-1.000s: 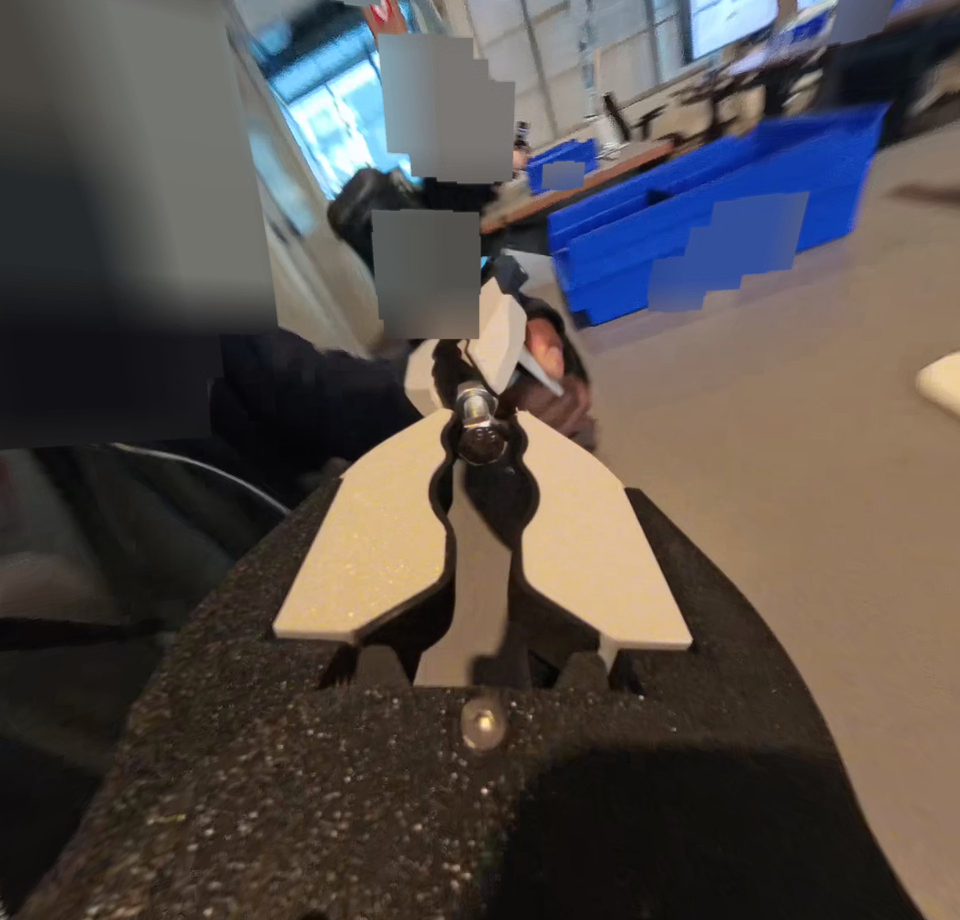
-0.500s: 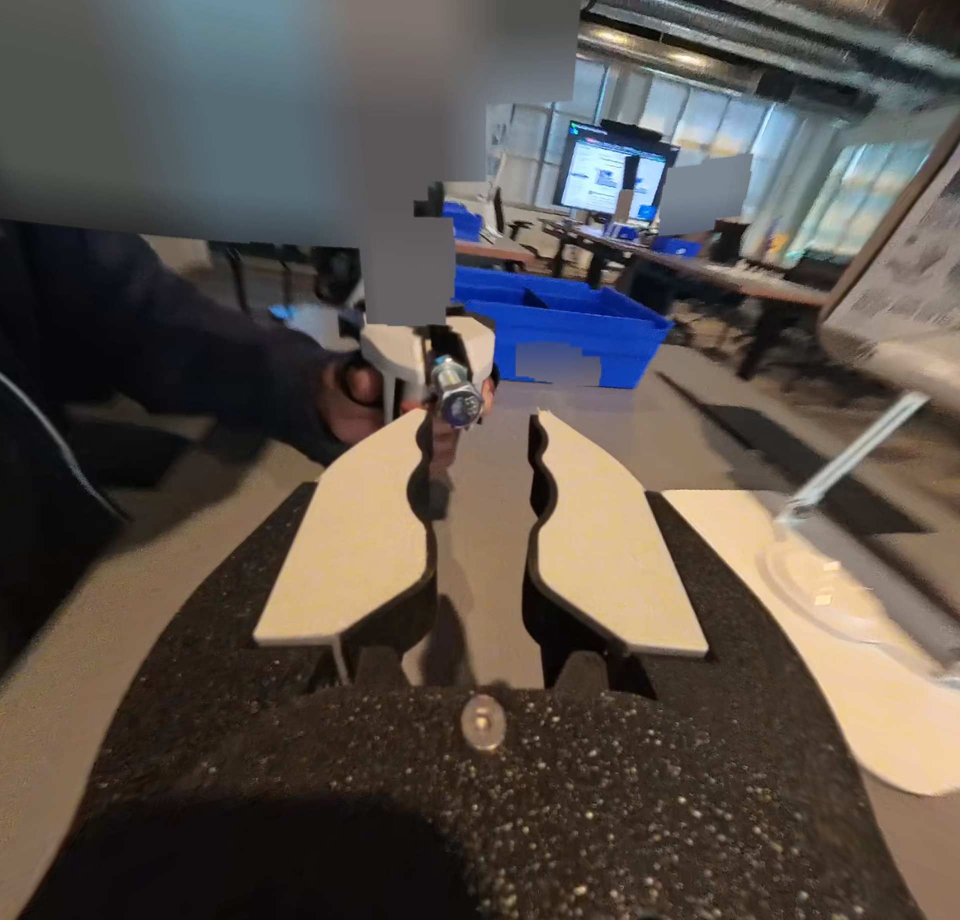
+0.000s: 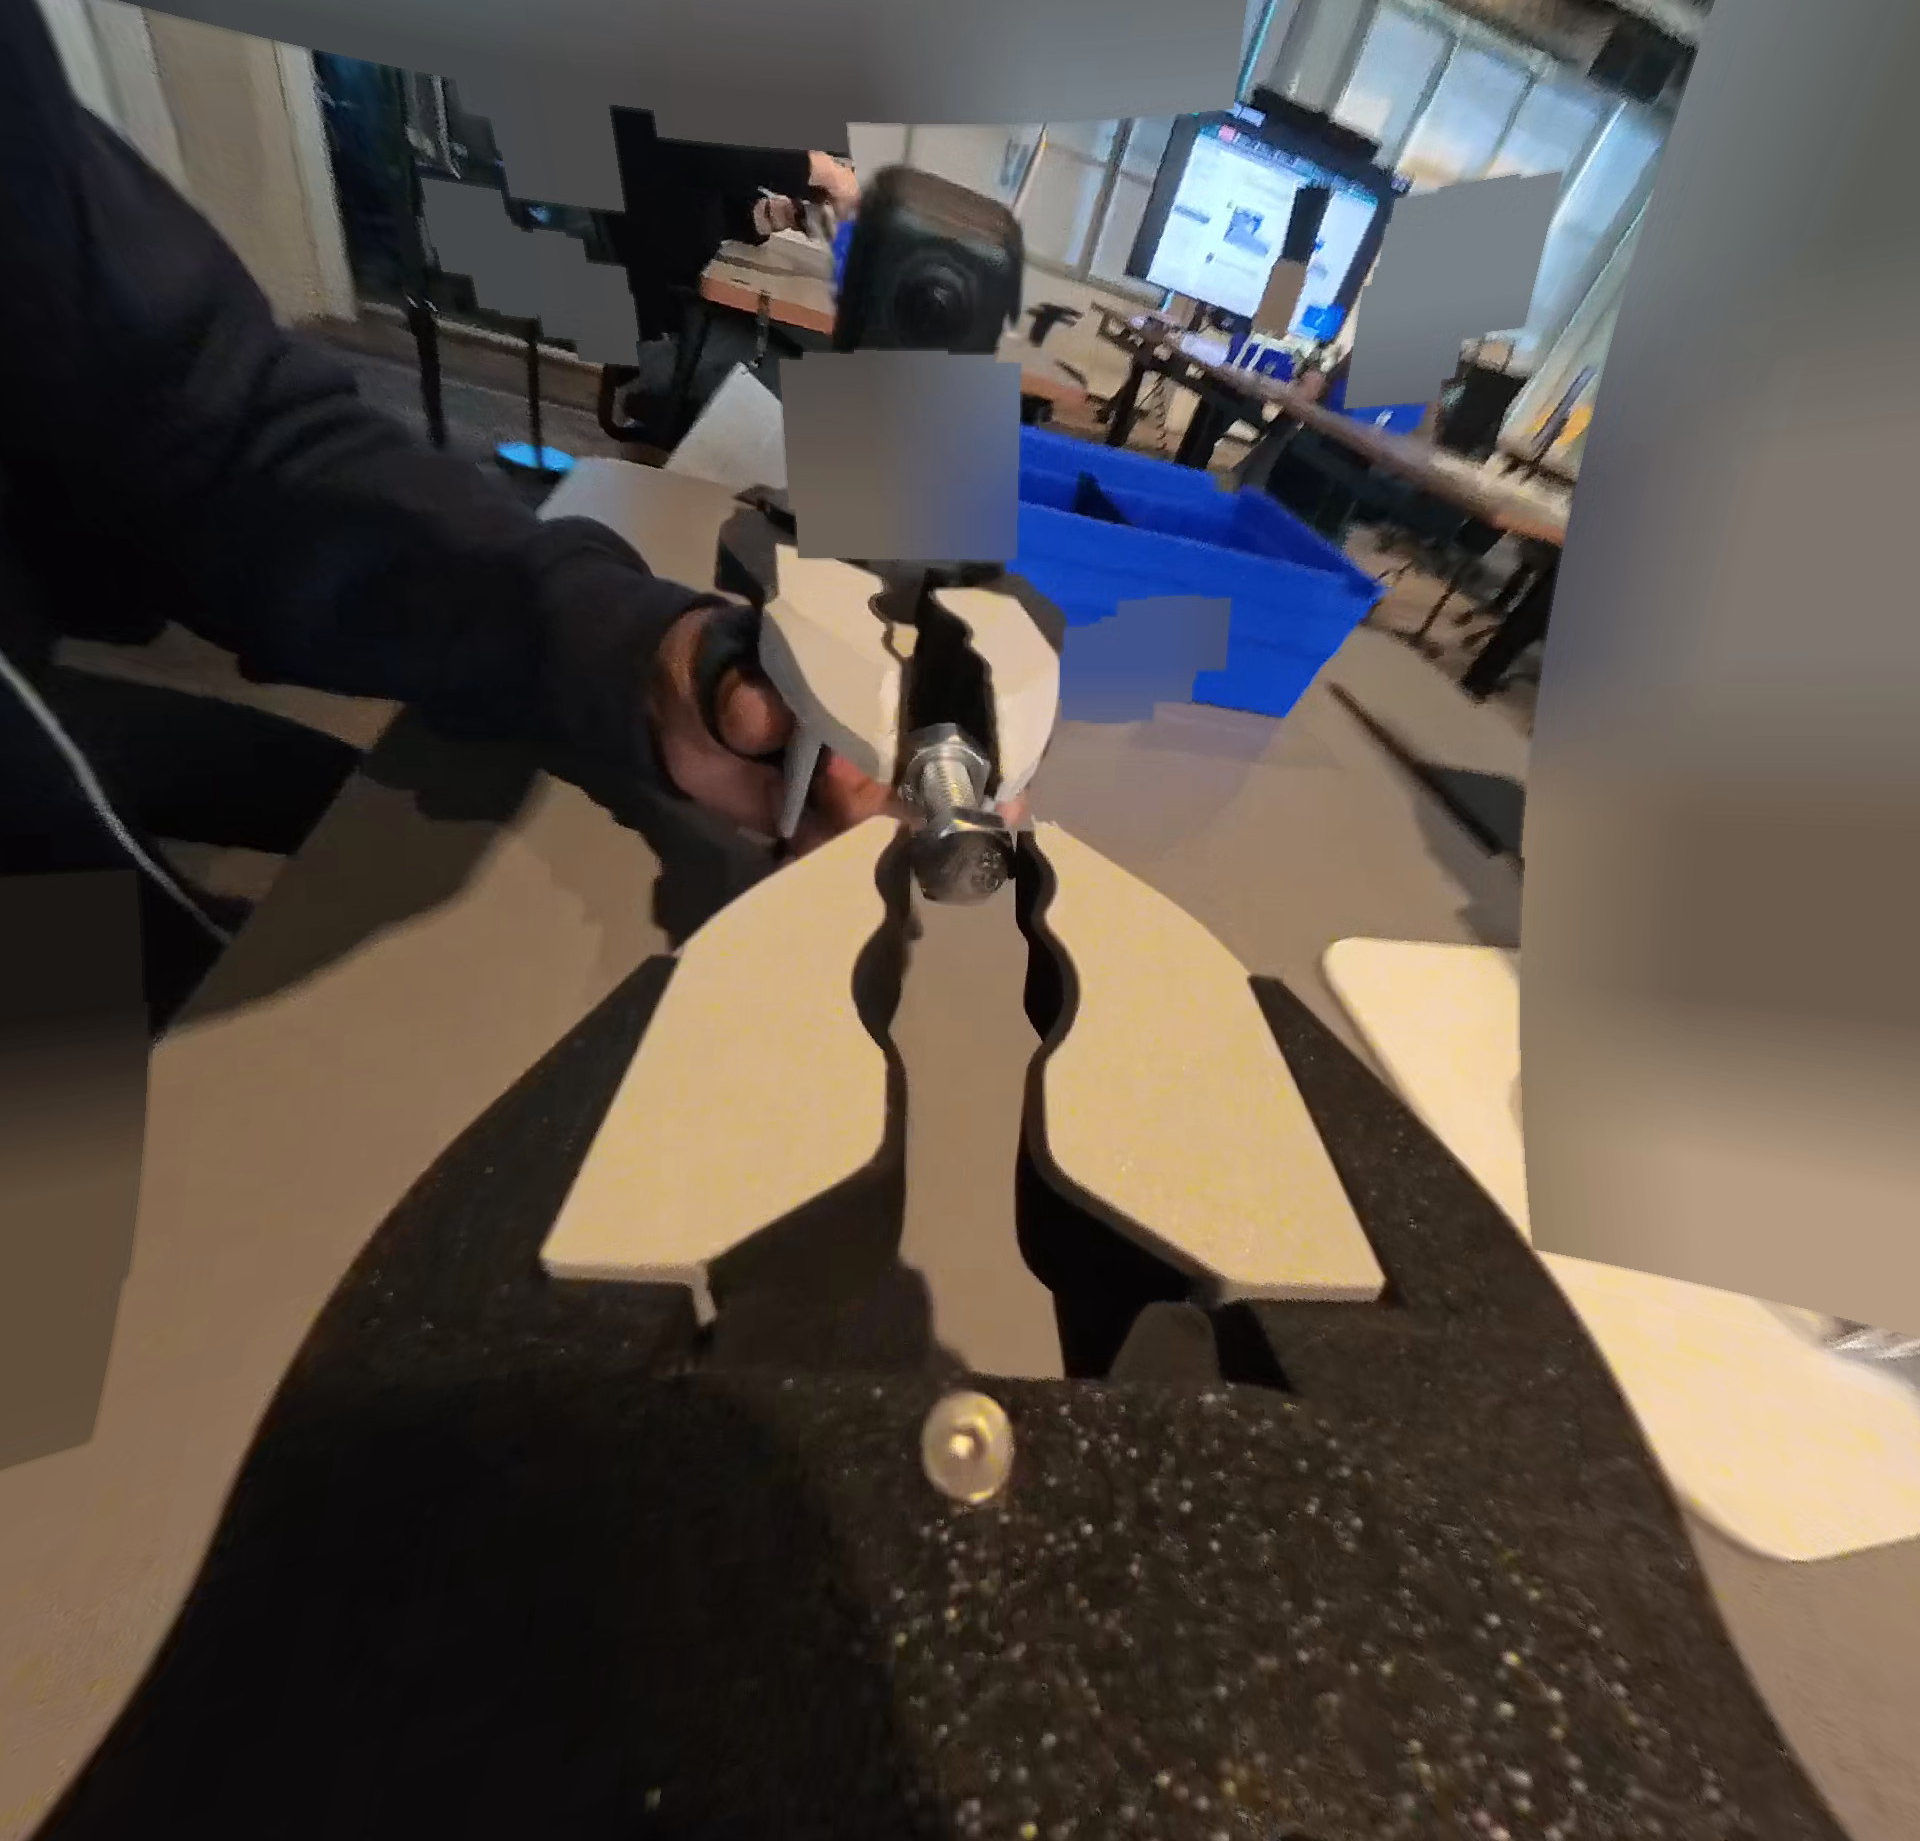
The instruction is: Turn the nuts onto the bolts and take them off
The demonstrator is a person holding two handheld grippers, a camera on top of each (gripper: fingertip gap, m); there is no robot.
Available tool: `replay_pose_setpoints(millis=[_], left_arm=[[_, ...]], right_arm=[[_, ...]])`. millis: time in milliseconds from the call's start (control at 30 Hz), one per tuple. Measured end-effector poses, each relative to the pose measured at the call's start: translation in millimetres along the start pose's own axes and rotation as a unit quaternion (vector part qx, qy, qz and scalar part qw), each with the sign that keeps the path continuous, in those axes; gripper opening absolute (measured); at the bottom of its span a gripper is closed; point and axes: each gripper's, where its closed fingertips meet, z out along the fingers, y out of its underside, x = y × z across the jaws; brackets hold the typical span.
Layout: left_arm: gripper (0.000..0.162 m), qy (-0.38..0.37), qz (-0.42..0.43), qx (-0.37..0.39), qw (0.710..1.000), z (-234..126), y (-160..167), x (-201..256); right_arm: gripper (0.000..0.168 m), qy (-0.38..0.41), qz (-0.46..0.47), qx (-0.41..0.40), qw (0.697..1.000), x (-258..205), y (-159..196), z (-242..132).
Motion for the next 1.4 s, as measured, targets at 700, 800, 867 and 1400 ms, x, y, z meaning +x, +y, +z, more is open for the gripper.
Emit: replay_pose_setpoints(millis=[700,800,867,1400], left_arm=[[0.017,-0.01,-0.039,0.033,0.999,-8.0,-8.6,-8.7],[0.017,0.015,-0.075,0.037,0.996,-5.7,-6.4,-5.5],[0.017,0.032,-0.089,0.032,0.995,-3.5,-3.8,-1.8],[0.017,-0.084,0.204,-0.092,0.971,2.6,17.7,-4.2]], right_arm=[[0.038,0.024,0.011,0.021,0.999,10.8,-3.8,-1.5],[0.031,0.038,-0.053,0.002,0.998,3.6,-3.1,1.1],[0.022,0.042,-0.071,-0.004,0.997,0.7,-2.6,2.1],[0.017,-0.215,0.468,0.09,0.853,2.9,7.9,-2.0]])
